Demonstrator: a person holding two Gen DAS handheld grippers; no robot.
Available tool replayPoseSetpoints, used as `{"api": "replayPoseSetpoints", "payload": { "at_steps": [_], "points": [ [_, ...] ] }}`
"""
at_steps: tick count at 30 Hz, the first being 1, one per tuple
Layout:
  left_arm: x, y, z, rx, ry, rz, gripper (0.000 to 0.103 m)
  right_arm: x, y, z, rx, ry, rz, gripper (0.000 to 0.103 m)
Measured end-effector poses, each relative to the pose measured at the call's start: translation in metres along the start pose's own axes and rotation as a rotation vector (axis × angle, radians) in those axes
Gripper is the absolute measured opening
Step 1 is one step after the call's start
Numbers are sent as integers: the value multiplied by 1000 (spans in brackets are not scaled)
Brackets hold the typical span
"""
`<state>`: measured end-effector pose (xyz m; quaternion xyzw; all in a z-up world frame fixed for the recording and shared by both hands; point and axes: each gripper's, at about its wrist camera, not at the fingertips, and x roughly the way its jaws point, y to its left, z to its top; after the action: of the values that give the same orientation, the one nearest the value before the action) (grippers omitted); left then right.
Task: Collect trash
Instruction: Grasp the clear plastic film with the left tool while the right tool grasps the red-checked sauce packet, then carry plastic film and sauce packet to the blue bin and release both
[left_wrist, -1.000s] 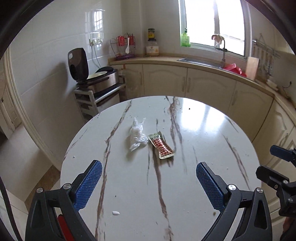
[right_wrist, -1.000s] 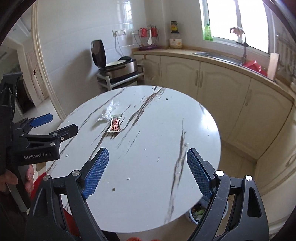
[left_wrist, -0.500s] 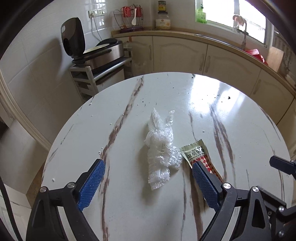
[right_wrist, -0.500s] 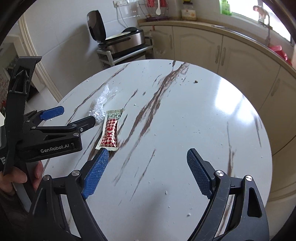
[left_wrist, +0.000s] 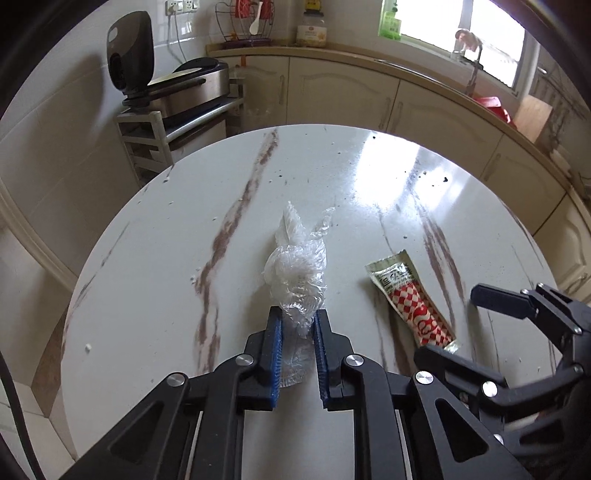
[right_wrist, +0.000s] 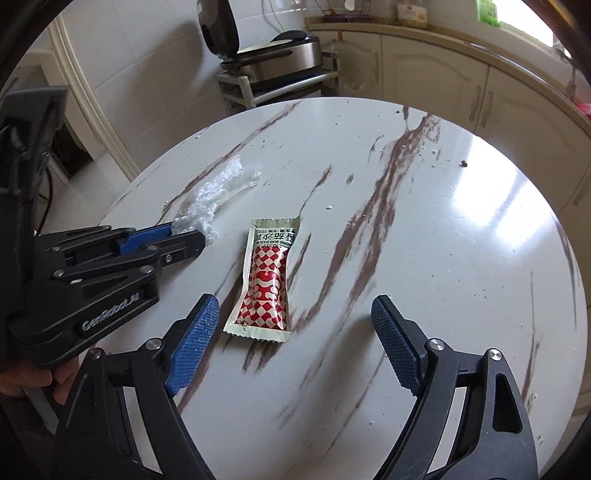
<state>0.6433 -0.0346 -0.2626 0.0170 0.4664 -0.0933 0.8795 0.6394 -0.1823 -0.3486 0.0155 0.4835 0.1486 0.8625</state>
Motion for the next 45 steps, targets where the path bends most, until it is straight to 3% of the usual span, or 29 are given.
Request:
{"api": "replayPoseSetpoints", "payload": {
  "at_steps": [2, 3, 7, 8, 9, 12, 20, 27, 33, 40, 45],
  "points": [
    [-10, 7, -10, -10, -2, 13, 12, 5, 8, 5, -21, 2, -6, 77],
    [-15, 10, -14, -19, -4, 22, 12, 7, 12, 7, -36, 2, -11, 69],
    [-34, 13, -32, -30, -2, 37, 12, 11, 28, 8, -113, 0, -95, 54],
    [-36, 13, -34, -34, -1, 38, 12, 10, 30, 6, -127, -7, -98, 41],
    [-40, 11, -37, -39, 0, 33, 12, 8, 33, 4, -139, -8, -91, 21],
    [-51, 3, -44, -34, -1, 19, 12, 0, 36, -4, -150, 1, -91, 11],
    [-106, -42, -68, 0, -72, -34, 12, -76, 3, -36, -32, -104, 52, 9],
    [-176, -105, -85, 70, -195, -37, 12, -172, -29, -76, 19, -263, 90, 9],
    [-212, -168, -114, 136, -257, -26, 12, -234, -67, -120, 80, -356, 86, 10],
    [-224, -257, -141, 266, -260, -87, 12, -282, -133, -179, 201, -429, 50, 10],
    [-206, -310, -135, 347, -222, -151, 12, -297, -188, -216, 319, -461, 7, 10]
  ]
}}
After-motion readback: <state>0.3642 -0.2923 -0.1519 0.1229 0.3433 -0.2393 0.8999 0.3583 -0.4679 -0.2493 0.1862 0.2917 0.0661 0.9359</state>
